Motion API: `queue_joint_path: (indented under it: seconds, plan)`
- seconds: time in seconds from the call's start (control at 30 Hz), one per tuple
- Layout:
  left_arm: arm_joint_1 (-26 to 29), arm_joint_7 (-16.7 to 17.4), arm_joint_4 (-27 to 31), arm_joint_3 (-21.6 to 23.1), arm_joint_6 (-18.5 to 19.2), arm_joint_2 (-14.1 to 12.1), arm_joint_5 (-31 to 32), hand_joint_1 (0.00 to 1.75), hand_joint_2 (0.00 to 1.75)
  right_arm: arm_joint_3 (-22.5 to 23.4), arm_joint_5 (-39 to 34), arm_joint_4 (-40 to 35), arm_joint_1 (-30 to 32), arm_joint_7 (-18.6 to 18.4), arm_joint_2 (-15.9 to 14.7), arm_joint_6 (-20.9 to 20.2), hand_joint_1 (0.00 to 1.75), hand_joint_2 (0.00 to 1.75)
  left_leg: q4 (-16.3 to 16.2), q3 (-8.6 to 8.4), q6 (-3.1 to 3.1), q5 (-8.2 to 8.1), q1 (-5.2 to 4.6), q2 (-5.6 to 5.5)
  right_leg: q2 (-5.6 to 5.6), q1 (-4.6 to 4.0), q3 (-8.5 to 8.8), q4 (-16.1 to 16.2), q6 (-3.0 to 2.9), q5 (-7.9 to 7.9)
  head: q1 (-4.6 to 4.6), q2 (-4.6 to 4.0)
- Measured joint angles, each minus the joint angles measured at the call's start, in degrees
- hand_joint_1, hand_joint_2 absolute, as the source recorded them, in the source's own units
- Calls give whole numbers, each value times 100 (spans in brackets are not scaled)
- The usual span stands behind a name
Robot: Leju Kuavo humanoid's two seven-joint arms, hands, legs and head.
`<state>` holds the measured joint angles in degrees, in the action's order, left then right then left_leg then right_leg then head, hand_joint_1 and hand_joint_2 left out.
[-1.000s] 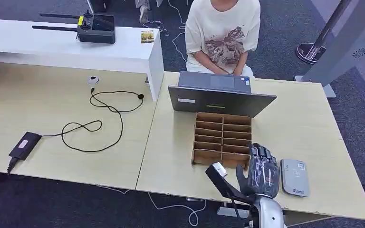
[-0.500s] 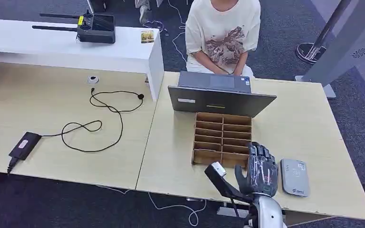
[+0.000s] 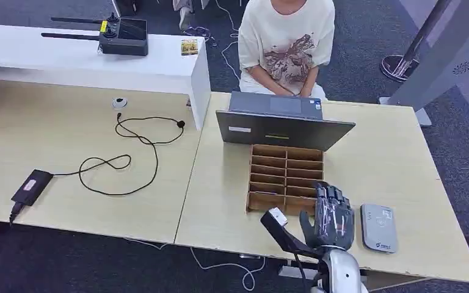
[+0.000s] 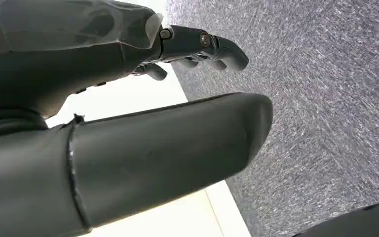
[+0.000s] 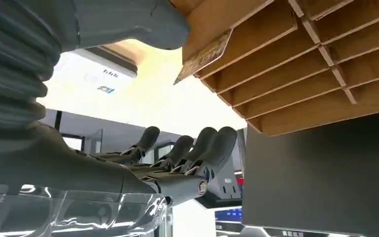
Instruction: Pass the card to the sensor for recognition and then transmit it.
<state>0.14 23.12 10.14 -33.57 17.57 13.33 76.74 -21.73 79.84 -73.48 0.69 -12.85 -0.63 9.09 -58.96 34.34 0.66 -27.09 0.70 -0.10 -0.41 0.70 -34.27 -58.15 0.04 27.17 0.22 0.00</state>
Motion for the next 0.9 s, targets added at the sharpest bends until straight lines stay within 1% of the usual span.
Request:
queue_joint_path:
  seconds: [0.07, 0.1, 0.17, 0.2, 0.23, 0.3, 0.43, 0.47, 0.53, 0.57, 0.73, 0.9]
  plan:
    - [0, 0, 0, -2, 9, 0, 4, 0, 0, -2, 15, 35, -29, 2, 2, -2, 59, 175, 0, 0, 0, 0, 0, 0, 0, 0, 0, 0, 0, 0, 0, 0]
    - [0, 0, 0, 0, 9, 0, 6, 0, 0, -4, 17, 55, -48, 2, 2, -4, 61, 175, 0, 0, 0, 0, 0, 0, 0, 0, 0, 0, 0, 0, 0, 0]
    - [0, 0, 0, -2, 9, 0, 9, 0, 0, -4, 17, 98, -85, 2, 2, -11, 59, 175, 0, 0, 0, 0, 0, 0, 0, 0, 0, 0, 0, 0, 0, 0]
    - [0, 0, 0, -2, 9, 0, 11, 0, 0, -4, 17, 142, -114, 4, 4, -17, 63, 175, 0, 0, 0, 0, 0, 0, 0, 0, 0, 0, 0, 0, 0, 2]
    - [0, 0, 0, 0, 9, 0, 13, 0, 0, -4, 24, 185, -145, 4, 7, -20, 61, 175, 0, 0, 0, 0, 0, 0, 0, 0, 0, 0, 0, 0, 0, 0]
    - [1, 0, 0, 0, 11, -2, 24, 0, 0, -2, 44, 273, -194, 9, 15, -15, 65, 175, 0, 0, 0, 0, 0, 0, 0, 0, 0, 0, 0, 0, 2, 0]
    - [0, 0, 0, 0, 24, -2, 46, 0, 0, -2, 68, 376, -236, 9, 33, -11, 61, 175, 0, 0, 0, 0, 0, 0, 0, 0, 0, 0, 0, 0, 0, 0]
    - [0, 0, 0, 0, 28, -2, 46, 0, 0, -2, 72, 389, -236, 9, 37, -11, 63, 175, 0, 0, 0, 0, 0, 0, 0, 0, 0, 0, 0, 0, 0, 2]
    - [0, 0, 0, 2, 28, -2, 50, 0, 0, -2, 85, 409, -237, 9, 39, -11, 59, 175, 0, 0, 0, 0, 0, 0, 0, 0, 0, 0, 0, 0, 2, 0]
    - [1, 0, 0, 2, 28, -2, 50, 0, 0, -2, 96, 422, -239, 9, 39, -11, 63, 175, 0, 0, 0, 0, 0, 0, 0, 0, 0, 0, 0, 0, 0, 0]
    - [0, 0, 0, 2, 28, -2, 59, 0, 0, -2, 118, 455, -244, 17, 48, -17, 61, 175, 0, 0, 0, 0, 0, 0, 0, 0, 0, 0, 0, 0, 0, 0]
    - [1, 0, 0, 2, 33, -2, 63, 0, 0, 7, 138, 518, -259, 17, 50, -22, 63, 175, 0, 0, 0, 0, 0, 0, 0, 0, 0, 0, 0, 0, 0, 0]
